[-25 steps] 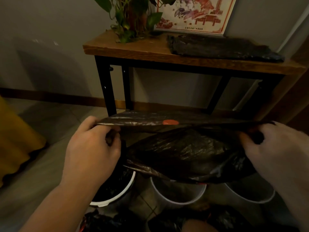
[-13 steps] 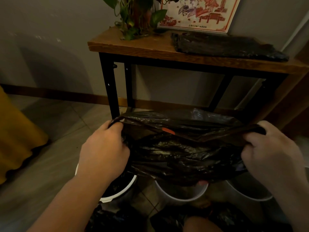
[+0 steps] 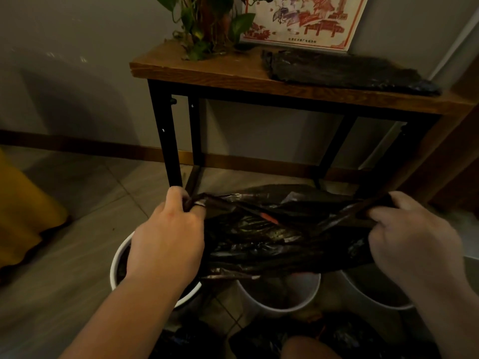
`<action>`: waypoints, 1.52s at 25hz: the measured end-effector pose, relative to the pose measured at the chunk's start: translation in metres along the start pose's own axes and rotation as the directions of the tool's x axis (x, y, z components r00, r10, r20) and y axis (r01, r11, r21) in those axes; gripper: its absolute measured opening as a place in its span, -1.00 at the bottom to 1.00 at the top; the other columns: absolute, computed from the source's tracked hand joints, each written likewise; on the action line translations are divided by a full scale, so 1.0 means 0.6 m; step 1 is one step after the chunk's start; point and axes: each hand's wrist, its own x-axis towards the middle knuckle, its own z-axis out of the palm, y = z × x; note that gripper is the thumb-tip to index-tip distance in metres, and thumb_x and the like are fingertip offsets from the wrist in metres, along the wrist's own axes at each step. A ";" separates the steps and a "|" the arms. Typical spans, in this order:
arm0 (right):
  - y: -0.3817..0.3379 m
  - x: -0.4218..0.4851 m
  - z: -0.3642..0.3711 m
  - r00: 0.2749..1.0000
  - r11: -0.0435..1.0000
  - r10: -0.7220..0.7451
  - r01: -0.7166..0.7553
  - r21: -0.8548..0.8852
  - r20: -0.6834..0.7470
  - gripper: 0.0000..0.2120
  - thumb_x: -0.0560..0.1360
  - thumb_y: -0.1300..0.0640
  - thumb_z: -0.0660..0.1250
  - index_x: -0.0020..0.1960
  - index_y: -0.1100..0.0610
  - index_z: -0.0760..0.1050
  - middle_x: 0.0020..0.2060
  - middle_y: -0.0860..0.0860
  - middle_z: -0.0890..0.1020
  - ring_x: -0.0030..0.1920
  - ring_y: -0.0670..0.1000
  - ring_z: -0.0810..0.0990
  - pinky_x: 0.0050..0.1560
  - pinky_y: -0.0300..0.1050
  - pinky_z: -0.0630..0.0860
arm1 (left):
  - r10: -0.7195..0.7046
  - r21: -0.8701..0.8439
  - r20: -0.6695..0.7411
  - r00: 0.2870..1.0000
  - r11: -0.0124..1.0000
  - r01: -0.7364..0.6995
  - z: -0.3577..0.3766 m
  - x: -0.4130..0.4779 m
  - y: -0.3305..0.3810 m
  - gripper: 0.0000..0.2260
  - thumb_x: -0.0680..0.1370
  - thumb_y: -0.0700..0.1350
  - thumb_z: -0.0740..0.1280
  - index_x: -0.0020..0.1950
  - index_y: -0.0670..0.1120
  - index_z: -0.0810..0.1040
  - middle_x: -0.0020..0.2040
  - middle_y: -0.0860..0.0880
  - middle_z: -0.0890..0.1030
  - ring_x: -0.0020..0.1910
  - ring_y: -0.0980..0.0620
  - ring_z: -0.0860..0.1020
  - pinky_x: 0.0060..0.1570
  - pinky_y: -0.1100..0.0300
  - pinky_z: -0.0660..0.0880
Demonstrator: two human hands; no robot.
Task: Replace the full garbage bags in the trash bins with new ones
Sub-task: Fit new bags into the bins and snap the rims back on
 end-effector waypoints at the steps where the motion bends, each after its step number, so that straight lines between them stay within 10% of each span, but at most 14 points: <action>1: -0.001 0.000 0.000 0.999 0.999 0.025 -0.024 -0.027 0.031 -0.82 0.52 0.28 0.29 -0.19 0.15 0.62 0.02 0.18 0.62 -0.36 0.16 0.51 -0.36 0.10 0.54 | -0.034 0.024 0.035 0.999 0.999 0.034 0.004 0.001 0.000 -0.68 0.54 0.01 0.41 0.29 0.11 0.52 0.28 -0.02 0.34 -0.11 0.02 0.59 -0.40 0.22 0.37; 7: -0.021 -0.004 0.013 0.995 0.999 0.033 -0.033 0.002 -0.094 -0.91 0.52 0.19 0.39 -0.13 0.13 0.66 -0.03 0.15 0.54 -0.44 0.09 0.43 -0.46 -0.01 0.50 | -0.076 0.018 -0.180 0.981 0.997 0.080 -0.014 0.007 0.011 -0.83 0.34 -0.16 0.52 -0.15 0.04 0.62 -0.33 0.05 0.49 -0.41 0.09 0.27 -0.46 0.33 0.03; 12: -0.010 0.012 0.018 0.984 0.982 0.062 -0.030 -0.187 0.167 -0.81 0.52 0.17 0.23 -0.09 0.08 0.64 -0.13 0.01 0.48 -0.17 0.05 0.43 -0.17 0.09 0.54 | 0.042 0.052 -0.120 0.992 0.998 -0.036 -0.009 0.006 -0.006 -0.87 0.32 -0.12 0.52 -0.16 0.05 0.70 -0.15 0.01 0.54 -0.14 0.00 0.40 -0.22 0.06 0.42; 20: -0.017 0.003 0.012 0.940 0.996 0.082 -0.065 -0.061 0.330 -0.72 0.47 0.13 0.41 0.14 -0.05 0.47 0.28 -0.03 0.34 -0.27 -0.03 0.51 -0.25 0.00 0.60 | -0.076 0.009 0.169 0.983 0.997 0.076 -0.001 0.008 -0.010 -0.58 0.47 0.02 0.50 0.31 0.03 0.55 0.08 0.05 0.21 0.20 -0.03 0.44 0.19 0.04 0.55; 25: -0.022 0.017 0.015 0.943 0.991 0.127 -0.108 -0.078 0.308 -0.93 0.48 -0.03 0.30 -0.08 -0.05 0.47 -0.24 -0.13 0.44 -0.30 0.01 0.47 -0.30 -0.05 0.43 | -0.075 -0.164 0.088 0.993 0.983 0.089 0.000 0.024 -0.015 -0.71 0.48 -0.10 0.47 0.20 0.05 0.66 0.08 0.05 0.44 0.03 0.02 0.50 -0.06 0.24 0.44; 29: -0.031 0.018 0.016 0.988 0.987 0.139 -0.132 -0.086 0.074 -0.66 0.52 -0.10 0.32 -0.40 -0.05 0.41 -0.52 -0.09 0.40 -0.51 -0.05 0.37 -0.47 -0.19 0.38 | -0.137 -0.308 0.110 0.984 0.937 0.165 -0.001 0.038 -0.017 -0.73 0.45 -0.17 0.47 -0.13 0.24 0.61 -0.01 0.11 0.59 -0.15 0.16 0.47 -0.29 0.39 0.30; 34: -0.029 0.035 0.029 0.958 0.980 0.190 -0.174 -0.093 0.216 -0.85 0.49 0.08 0.40 -0.12 -0.12 0.46 -0.28 -0.14 0.43 -0.34 -0.08 0.41 -0.39 -0.11 0.36 | -0.071 -0.235 0.092 0.993 0.968 0.091 0.015 0.042 -0.025 -0.69 0.49 -0.13 0.47 0.21 0.13 0.64 0.14 0.01 0.63 0.01 0.02 0.57 -0.13 0.26 0.42; 38: -0.024 0.036 0.034 0.864 0.988 0.137 -0.082 -0.132 0.485 -0.55 0.46 0.07 0.44 0.30 -0.21 0.47 0.17 -0.09 0.38 -0.10 -0.02 0.49 -0.23 -0.09 0.49 | -0.099 -0.018 0.376 0.921 0.993 0.114 0.024 0.030 -0.029 -0.40 0.42 0.09 0.51 0.44 0.21 0.44 0.32 0.00 0.47 0.19 -0.12 0.59 0.10 0.03 0.59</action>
